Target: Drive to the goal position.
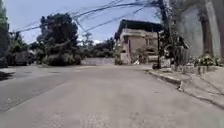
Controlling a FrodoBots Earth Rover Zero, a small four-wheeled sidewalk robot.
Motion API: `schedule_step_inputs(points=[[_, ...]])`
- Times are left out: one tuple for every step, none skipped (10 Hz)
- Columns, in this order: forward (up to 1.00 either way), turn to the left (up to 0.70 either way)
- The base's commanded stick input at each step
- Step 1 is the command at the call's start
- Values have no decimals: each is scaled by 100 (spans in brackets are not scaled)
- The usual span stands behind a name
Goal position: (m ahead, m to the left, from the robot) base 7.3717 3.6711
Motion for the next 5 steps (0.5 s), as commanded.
schedule_step_inputs(points=[[100, 0], [100, 0], [100, 0], [100, 0], [100, 0]])
